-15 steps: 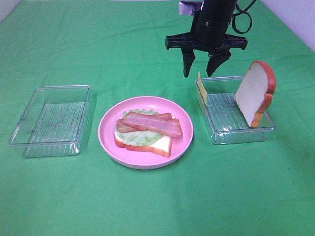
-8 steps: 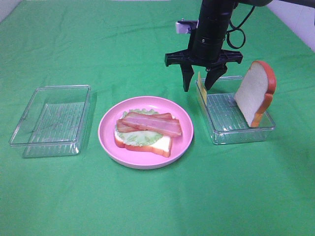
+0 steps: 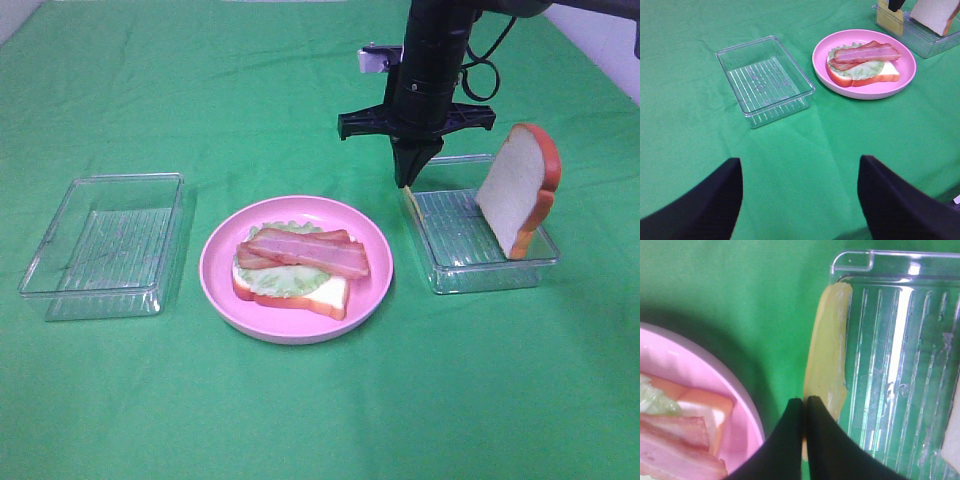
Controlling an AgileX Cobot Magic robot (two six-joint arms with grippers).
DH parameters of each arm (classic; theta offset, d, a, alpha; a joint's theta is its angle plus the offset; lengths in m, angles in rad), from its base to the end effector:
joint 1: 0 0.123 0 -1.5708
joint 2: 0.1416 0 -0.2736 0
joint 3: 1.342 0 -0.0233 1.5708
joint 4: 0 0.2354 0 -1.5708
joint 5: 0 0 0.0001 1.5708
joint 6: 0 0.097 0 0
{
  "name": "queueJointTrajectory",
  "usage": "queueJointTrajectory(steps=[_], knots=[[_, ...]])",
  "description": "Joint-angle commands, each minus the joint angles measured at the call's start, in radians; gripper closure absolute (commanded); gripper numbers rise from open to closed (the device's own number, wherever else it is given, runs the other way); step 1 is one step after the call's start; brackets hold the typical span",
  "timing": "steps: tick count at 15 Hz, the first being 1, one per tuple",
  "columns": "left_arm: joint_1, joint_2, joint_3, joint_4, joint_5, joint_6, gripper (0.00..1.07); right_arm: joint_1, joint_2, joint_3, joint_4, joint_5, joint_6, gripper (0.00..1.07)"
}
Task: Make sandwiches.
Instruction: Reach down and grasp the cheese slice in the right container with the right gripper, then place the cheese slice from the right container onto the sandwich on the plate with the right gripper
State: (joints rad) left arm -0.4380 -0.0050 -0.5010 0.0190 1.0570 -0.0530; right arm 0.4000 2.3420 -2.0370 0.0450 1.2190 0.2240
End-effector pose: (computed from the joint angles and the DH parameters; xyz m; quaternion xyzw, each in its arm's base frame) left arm -0.0013 0.0024 0.2677 0.1624 0.8350 -0.1185 0.5122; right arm 0.4260 0.1846 0.1661 -0.0814 0.9942 0.0411 0.0571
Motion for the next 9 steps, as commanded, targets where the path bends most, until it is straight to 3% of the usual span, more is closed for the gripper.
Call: queueJointTrajectory(steps=[1,9], knots=[[-0.005,-0.018,0.001,0.003,-0.010,0.001,0.42,-0.005,0.005,-0.007,-0.013,0.031,-0.011,1.07],[-0.005,-0.018,0.001,0.003,-0.010,0.001,0.42,-0.003,-0.173,-0.007,-0.012,0.072,-0.041,1.07]])
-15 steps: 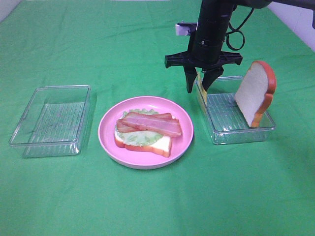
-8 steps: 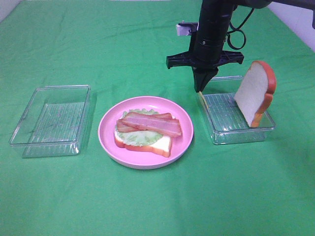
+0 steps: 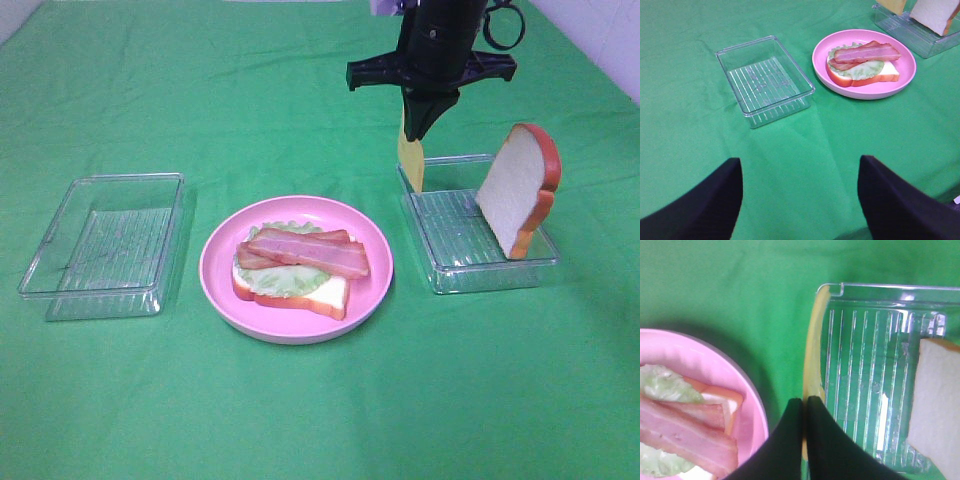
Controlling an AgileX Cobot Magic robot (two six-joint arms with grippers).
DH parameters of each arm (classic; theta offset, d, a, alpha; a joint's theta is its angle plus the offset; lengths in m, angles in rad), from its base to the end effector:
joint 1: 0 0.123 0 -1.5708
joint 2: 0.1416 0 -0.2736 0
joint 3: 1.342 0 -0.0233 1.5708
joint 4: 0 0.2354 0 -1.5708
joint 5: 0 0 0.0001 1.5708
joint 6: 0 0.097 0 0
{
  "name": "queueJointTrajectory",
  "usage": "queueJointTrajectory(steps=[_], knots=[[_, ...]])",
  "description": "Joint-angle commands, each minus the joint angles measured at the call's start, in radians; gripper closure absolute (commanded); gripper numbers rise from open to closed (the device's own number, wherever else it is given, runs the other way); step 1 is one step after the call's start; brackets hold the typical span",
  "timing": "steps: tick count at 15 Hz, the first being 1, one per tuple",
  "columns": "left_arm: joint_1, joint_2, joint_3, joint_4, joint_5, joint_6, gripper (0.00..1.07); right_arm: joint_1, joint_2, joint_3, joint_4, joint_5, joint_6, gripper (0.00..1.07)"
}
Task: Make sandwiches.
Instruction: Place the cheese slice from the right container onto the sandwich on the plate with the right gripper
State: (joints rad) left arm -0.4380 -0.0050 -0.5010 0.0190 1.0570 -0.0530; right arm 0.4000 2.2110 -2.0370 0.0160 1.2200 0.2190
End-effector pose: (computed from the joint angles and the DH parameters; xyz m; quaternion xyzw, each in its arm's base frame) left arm -0.0013 0.0024 0.2677 0.1624 0.8350 -0.1185 0.5122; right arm 0.4181 0.1783 0.2263 -0.0879 0.9874 0.0475 0.1230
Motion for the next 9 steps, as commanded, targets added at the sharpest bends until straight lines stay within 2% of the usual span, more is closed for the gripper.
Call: queueJointTrajectory(steps=[1,4,5,6,9], knots=[[-0.005,-0.018,0.001,0.003,-0.010,0.001,0.42,-0.003,-0.042,-0.007,0.017,0.071,-0.036,1.07],[-0.005,-0.018,0.001,0.003,-0.010,0.001,0.42,-0.002,-0.097,0.002,0.224,0.071,-0.163,1.07],[-0.005,-0.018,0.001,0.003,-0.010,0.001,0.42,-0.002,-0.099,0.021,0.353,0.071,-0.219,1.07],[-0.005,-0.018,0.001,0.003,-0.010,0.001,0.42,-0.002,-0.099,0.021,0.353,0.071,-0.219,1.07],[-0.005,-0.018,0.001,0.003,-0.010,0.001,0.42,-0.002,-0.099,0.167,0.577,0.030,-0.349,1.07]])
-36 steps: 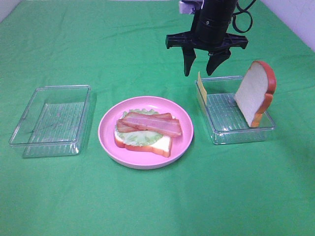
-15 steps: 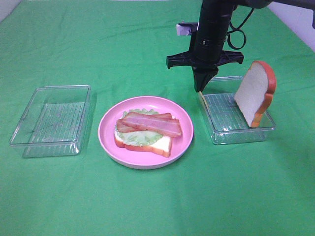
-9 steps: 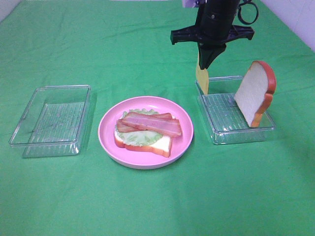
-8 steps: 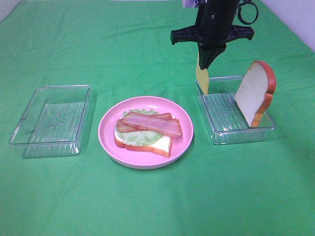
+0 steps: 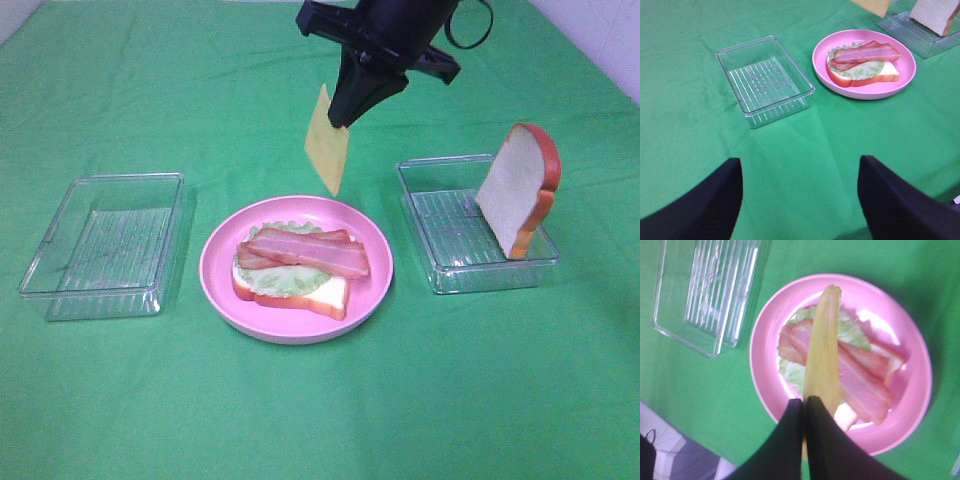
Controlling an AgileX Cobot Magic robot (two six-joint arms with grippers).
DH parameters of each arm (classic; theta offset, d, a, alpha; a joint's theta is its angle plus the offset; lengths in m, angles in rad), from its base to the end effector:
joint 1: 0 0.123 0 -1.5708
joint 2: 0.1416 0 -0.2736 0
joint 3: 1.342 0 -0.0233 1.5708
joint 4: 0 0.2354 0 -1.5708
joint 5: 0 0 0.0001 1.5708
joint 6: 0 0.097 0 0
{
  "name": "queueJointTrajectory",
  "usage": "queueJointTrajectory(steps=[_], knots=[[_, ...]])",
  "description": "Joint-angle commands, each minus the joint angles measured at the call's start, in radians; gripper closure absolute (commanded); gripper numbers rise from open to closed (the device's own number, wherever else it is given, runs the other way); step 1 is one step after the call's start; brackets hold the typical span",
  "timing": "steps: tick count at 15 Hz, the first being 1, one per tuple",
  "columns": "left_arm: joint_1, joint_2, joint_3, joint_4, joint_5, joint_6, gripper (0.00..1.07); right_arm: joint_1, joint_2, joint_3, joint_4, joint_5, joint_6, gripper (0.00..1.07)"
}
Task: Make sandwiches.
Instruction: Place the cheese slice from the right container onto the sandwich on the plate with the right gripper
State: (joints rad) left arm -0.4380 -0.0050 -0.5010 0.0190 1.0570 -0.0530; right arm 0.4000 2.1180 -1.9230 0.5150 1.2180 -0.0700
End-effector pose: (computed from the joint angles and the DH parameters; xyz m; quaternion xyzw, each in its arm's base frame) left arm -0.0013 0.0024 0.2677 0.1624 0.8350 -0.1185 0.5122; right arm 0.3833 0.2108 0.2497 -0.1669 0.9469 0.2640 0.0758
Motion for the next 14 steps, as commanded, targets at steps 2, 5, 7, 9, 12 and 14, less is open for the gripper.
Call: queueJointTrajectory(steps=[2,5,7,9,12,14], knots=[[-0.005,-0.018,0.001,0.003,-0.010,0.001,0.42,-0.002,-0.003,0.125,0.169,-0.022,-0.124,1.07],[-0.005,-0.018,0.001,0.003,-0.010,0.001,0.42,-0.002,0.084,0.183,0.433,-0.051,-0.278,1.07],[-0.005,-0.018,0.001,0.003,-0.010,0.001,0.42,-0.002,0.132,0.183,0.500,-0.052,-0.314,1.07],[-0.005,-0.018,0.001,0.003,-0.010,0.001,0.42,-0.002,0.142,0.183,0.461,-0.056,-0.279,1.07],[-0.005,-0.018,0.001,0.003,-0.010,0.001,0.42,-0.002,0.139,0.183,0.309,-0.096,-0.181,1.07],[-0.005,-0.018,0.001,0.003,-0.010,0.001,0.42,-0.002,0.138,0.183,0.203,-0.109,-0.103,1.07]])
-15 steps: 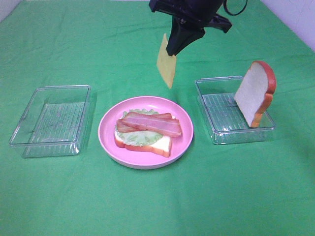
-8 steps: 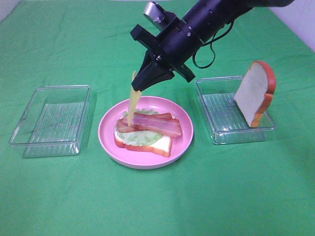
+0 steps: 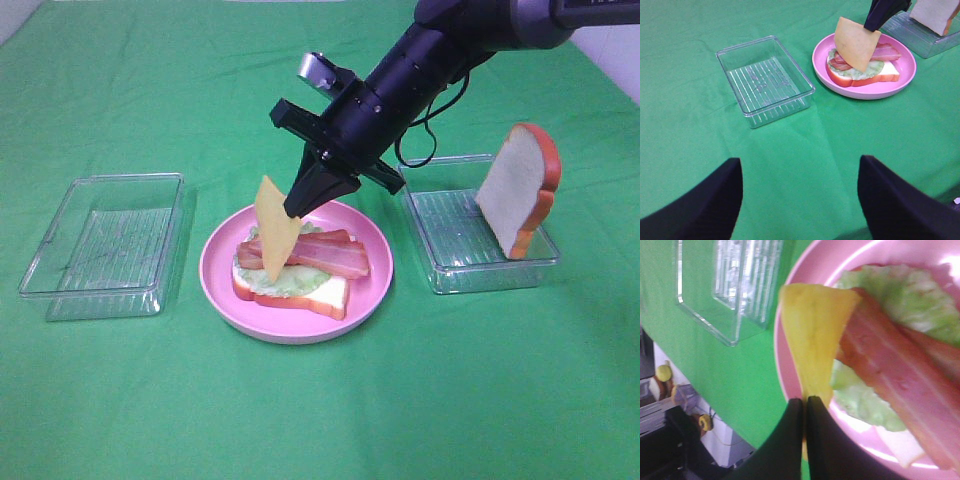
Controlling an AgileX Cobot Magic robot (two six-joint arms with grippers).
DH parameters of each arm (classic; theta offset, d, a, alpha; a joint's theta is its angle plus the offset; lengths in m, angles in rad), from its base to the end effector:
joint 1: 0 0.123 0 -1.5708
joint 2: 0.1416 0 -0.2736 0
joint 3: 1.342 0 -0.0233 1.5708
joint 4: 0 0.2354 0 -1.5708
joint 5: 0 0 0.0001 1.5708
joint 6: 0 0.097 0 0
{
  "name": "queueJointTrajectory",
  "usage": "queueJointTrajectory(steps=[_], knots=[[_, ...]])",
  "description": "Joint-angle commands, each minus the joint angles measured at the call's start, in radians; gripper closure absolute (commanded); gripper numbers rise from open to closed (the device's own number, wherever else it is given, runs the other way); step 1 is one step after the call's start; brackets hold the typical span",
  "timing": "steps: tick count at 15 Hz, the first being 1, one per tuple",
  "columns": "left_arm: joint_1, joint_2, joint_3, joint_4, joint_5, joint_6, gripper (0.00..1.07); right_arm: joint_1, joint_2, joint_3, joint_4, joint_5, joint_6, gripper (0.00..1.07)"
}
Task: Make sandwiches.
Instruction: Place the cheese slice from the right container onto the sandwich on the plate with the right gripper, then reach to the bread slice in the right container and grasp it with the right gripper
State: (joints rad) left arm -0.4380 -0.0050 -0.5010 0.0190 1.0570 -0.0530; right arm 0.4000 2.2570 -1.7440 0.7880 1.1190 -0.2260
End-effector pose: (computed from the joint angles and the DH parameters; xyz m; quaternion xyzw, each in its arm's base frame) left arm -0.0013 0.0024 0.2677 0.1624 0.8350 -0.1185 0.5122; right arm 0.3798 0.2278 0.1585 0.1291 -0.9287 -0.3472 0.0182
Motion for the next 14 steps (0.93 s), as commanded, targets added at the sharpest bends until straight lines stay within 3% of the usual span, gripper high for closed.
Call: queueJointTrajectory(steps=[1,2,4,8,10,11,14], knots=[[-0.005,-0.018,0.001,0.003,-0.010,0.001,0.42,-0.002,-0.001,0.004,-0.105,-0.016,0.090,1.00],[-0.005,-0.018,0.001,0.003,-0.010,0.001,0.42,-0.002,-0.002,0.004,-0.119,-0.018,0.107,0.76],[-0.005,-0.018,0.001,0.003,-0.010,0.001,0.42,-0.003,-0.010,0.002,-0.122,-0.014,0.106,0.45],[-0.005,-0.018,0.001,0.003,-0.010,0.001,0.42,-0.003,-0.070,0.002,-0.207,-0.016,0.135,0.44],[-0.005,-0.018,0.001,0.003,-0.010,0.001,0.42,-0.003,-0.163,0.002,-0.391,-0.009,0.208,0.44],[-0.005,-0.018,0.001,0.003,-0.010,0.001,0.42,-0.003,-0.163,0.002,-0.391,-0.009,0.208,0.44],[-0.005,-0.018,0.001,0.003,-0.010,0.001,0.42,-0.005,-0.302,0.002,-0.688,0.015,0.309,0.44]])
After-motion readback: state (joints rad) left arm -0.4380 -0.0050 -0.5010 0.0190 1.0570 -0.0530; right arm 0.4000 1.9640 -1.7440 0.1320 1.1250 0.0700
